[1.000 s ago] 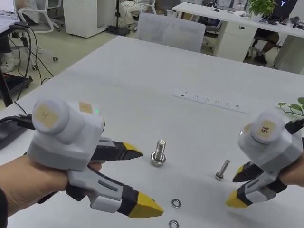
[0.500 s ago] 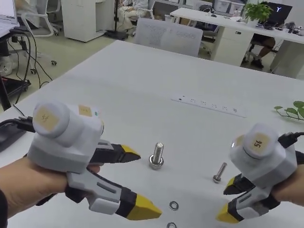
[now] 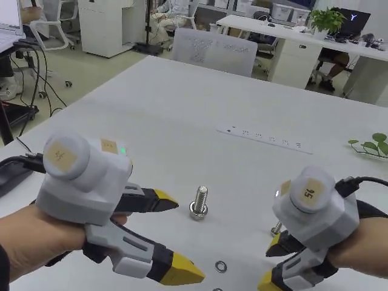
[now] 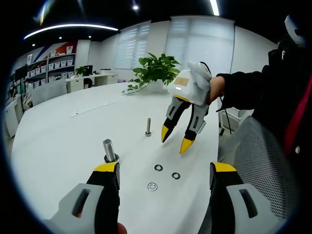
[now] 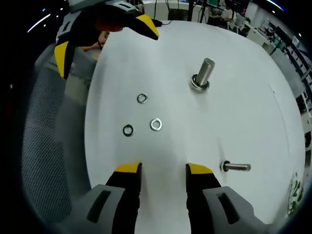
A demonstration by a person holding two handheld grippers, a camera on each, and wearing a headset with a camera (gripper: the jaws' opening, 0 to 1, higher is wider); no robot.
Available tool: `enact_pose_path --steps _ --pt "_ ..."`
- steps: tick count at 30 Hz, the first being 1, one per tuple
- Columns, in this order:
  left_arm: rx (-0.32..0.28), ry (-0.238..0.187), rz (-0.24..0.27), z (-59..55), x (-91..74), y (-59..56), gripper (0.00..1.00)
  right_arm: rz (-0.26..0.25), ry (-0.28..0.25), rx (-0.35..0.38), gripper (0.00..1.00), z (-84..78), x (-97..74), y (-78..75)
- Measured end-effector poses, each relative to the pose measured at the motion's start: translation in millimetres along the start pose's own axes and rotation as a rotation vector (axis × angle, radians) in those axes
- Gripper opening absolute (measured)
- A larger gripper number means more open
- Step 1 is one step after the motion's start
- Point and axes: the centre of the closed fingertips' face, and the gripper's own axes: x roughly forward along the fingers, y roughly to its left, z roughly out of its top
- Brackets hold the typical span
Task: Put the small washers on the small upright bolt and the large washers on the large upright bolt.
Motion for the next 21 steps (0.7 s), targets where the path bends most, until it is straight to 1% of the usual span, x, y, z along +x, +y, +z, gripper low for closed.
enact_pose_path --steps 12,21 --pt "0.0 0.002 0.003 -0.5 -1.1 0.2 0.75 0.017 -0.01 -0.068 0.36 28.0 7.3 7.9" --pt "0.004 0.005 0.003 -1.1 -1.6 0.5 0.75 0.028 -0.005 -0.095 0.34 38.9 15.9 11.7"
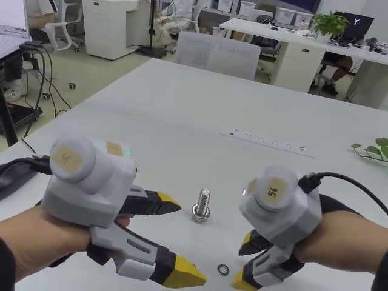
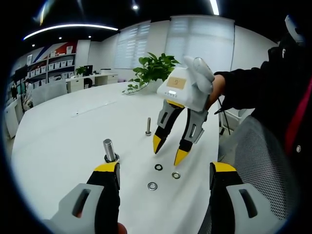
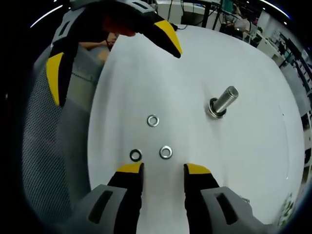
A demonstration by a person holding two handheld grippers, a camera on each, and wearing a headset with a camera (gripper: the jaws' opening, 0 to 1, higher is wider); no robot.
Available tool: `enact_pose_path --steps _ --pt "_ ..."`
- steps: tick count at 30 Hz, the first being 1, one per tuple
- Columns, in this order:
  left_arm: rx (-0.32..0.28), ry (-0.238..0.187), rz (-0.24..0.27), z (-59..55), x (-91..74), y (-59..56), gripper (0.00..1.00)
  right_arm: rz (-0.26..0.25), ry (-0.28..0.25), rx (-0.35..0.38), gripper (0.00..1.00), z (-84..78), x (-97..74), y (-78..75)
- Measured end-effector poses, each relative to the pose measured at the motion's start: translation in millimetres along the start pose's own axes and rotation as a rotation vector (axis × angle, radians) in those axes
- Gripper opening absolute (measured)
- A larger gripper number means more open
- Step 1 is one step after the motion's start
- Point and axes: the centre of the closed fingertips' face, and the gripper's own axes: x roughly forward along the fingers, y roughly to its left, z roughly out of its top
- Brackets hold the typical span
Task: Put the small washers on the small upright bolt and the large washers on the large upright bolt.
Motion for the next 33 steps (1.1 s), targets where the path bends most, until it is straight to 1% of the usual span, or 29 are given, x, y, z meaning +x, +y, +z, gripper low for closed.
enact_pose_path --steps 5,15,25,33 --pt "0.001 0.0 0.0 -0.4 -0.5 0.1 0.74 0.003 0.008 -0.011 0.32 3.6 4.5 -1.5" --pt "0.001 -0.004 0.001 -0.3 -1.7 0.3 0.74 0.019 0.031 -0.042 0.28 9.4 14.4 1.1" --pt "0.0 0.001 0.001 -1.1 -1.0 0.3 0.74 0.022 0.047 -0.058 0.25 8.4 19.2 -0.2" --pt "-0.001 -0.002 0.002 0.0 -1.1 1.2 0.74 0.023 0.057 -0.056 0.23 6.5 21.0 -1.5"
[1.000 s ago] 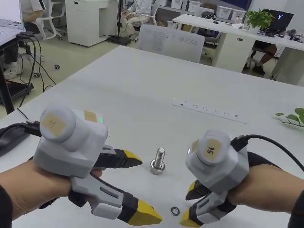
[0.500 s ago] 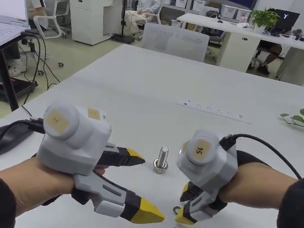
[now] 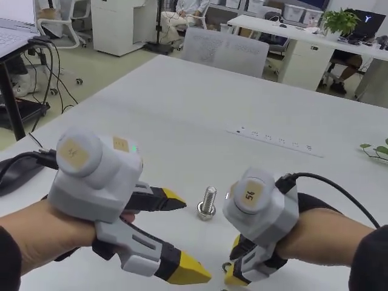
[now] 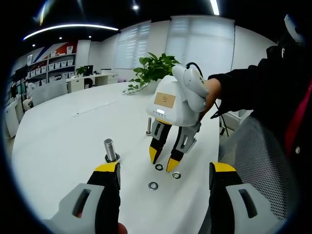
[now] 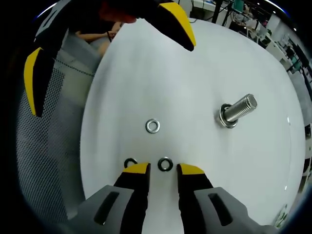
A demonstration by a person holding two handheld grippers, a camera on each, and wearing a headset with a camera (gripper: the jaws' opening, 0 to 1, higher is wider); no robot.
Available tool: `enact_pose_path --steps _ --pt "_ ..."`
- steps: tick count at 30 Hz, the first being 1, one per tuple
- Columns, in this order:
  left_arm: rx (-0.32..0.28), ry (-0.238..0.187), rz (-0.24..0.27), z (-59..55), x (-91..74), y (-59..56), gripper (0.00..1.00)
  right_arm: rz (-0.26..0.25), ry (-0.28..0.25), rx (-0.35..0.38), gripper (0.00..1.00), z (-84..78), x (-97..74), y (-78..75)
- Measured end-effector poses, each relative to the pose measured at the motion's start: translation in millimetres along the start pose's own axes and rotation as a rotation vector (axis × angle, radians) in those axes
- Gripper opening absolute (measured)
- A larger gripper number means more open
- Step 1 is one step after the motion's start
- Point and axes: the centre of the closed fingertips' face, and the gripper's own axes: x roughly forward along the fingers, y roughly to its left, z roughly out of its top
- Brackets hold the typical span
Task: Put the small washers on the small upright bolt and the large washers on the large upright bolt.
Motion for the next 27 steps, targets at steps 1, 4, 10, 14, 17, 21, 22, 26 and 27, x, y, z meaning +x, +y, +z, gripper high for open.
enact_pose_path --steps 1,4,10,14,17,21,22,26,27 --pt "0.001 0.0 0.0 0.0 0.1 0.1 0.74 0.0 0.0 -0.002 0.23 0.2 0.3 -0.1" --pt "0.001 0.0 -0.001 0.1 0.2 -0.1 0.74 0.002 0.0 0.003 0.23 0.3 0.2 -0.4" --pt "0.002 -0.001 -0.003 0.1 0.7 -1.0 0.74 -0.005 0.002 0.007 0.21 -0.2 0.7 -1.9" --pt "0.001 0.0 -0.006 -0.1 1.5 -1.6 0.74 -0.003 0.008 -0.003 0.19 -0.2 0.5 0.1" --pt "0.001 0.002 -0.009 -0.3 2.3 -2.0 0.74 -0.003 0.005 0.004 0.19 -0.5 0.4 -0.2" --pt "0.001 0.003 -0.01 -0.7 2.8 -1.9 0.74 -0.006 0.003 0.002 0.17 -0.2 0.9 -0.4" --pt "0.001 0.004 -0.01 -0.7 2.9 -1.9 0.74 -0.006 0.005 0.0 0.17 -0.2 0.9 0.0" --pt "0.001 0.005 -0.011 -0.9 3.3 -2.1 0.74 -0.008 0.009 -0.011 0.14 0.3 1.2 0.4" --pt "0.001 0.006 -0.01 -1.0 3.4 -2.0 0.74 -0.008 0.01 -0.008 0.14 0.2 1.0 0.3"
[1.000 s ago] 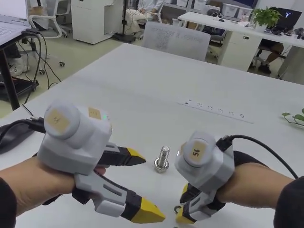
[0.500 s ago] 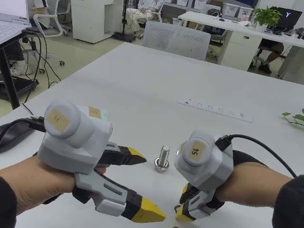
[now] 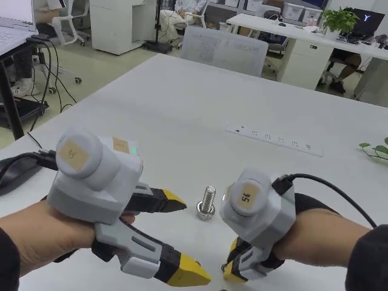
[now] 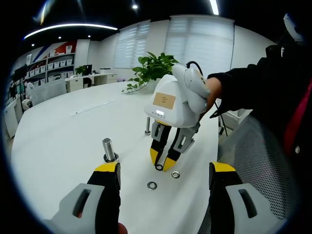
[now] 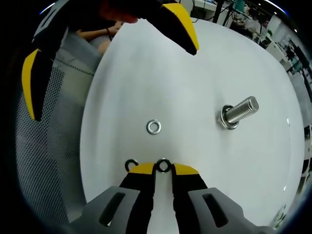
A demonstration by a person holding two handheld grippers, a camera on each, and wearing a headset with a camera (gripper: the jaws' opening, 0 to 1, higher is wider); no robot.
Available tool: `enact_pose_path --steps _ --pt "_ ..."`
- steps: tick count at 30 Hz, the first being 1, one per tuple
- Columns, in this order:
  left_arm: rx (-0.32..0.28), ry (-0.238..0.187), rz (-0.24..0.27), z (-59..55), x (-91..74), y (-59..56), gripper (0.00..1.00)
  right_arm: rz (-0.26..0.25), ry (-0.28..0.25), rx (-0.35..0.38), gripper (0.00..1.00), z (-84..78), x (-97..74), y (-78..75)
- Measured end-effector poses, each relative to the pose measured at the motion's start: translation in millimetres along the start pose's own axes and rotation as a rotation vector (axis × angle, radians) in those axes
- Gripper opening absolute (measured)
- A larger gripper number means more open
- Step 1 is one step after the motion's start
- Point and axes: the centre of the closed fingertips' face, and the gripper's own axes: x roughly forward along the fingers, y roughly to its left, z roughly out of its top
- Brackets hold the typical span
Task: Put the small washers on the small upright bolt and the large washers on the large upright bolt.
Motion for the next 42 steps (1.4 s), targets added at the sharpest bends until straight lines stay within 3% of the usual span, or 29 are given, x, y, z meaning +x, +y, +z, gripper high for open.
enact_pose_path --steps 16,25,32,37,42 --pt "-0.007 0.012 -0.008 -2.7 1.4 -0.9 0.73 0.007 0.017 0.014 0.13 0.3 0.1 -1.0" --pt "-0.008 0.013 -0.005 -2.8 1.9 -0.1 0.73 -0.005 0.051 -0.019 0.13 0.5 0.9 -0.3" --pt "-0.009 0.016 -0.004 -3.7 1.7 0.2 0.73 0.015 0.022 0.022 0.12 0.0 0.6 -2.4" --pt "-0.009 0.017 -0.004 -4.0 2.1 0.1 0.73 -0.004 0.051 -0.022 0.13 0.8 1.7 1.0" --pt "-0.01 0.013 0.0 -3.9 1.1 0.8 0.73 0.013 0.038 0.006 0.12 0.2 0.9 -1.0"
